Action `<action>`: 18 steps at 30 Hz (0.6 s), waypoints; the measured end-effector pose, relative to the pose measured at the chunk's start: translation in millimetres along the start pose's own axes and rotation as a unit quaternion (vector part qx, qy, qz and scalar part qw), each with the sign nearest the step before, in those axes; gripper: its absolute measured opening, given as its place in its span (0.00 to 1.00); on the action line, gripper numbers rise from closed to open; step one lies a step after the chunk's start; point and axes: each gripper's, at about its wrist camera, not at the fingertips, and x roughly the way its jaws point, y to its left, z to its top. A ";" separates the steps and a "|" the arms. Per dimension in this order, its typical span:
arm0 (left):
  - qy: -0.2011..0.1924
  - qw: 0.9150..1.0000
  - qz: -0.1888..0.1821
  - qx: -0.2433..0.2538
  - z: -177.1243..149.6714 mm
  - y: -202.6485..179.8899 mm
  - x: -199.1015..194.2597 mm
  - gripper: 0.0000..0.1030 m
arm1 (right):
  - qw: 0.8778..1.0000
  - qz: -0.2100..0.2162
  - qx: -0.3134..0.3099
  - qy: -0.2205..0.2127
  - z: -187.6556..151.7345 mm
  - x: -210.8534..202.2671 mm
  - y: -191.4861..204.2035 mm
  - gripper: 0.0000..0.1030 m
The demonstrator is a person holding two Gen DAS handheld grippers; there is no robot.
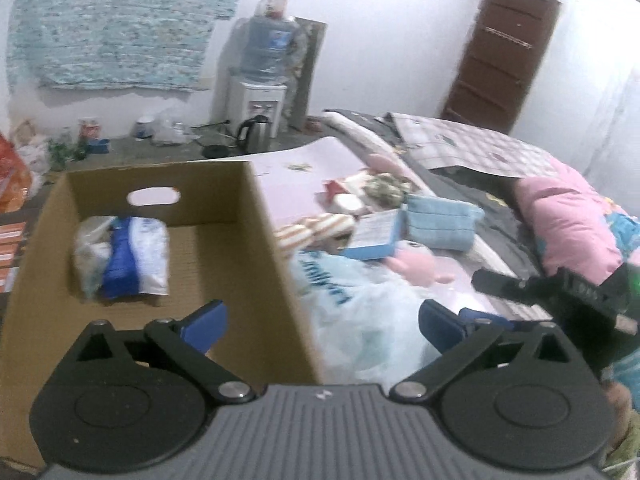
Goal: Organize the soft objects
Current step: 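Withdraw both grippers from the box back toward the bed pile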
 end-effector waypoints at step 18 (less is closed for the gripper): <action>0.022 0.995 -0.022 0.099 25.3 -94.4 80.2 1.00 | 0.993 -0.018 0.097 -0.060 27.0 -23.4 -105.9 0.82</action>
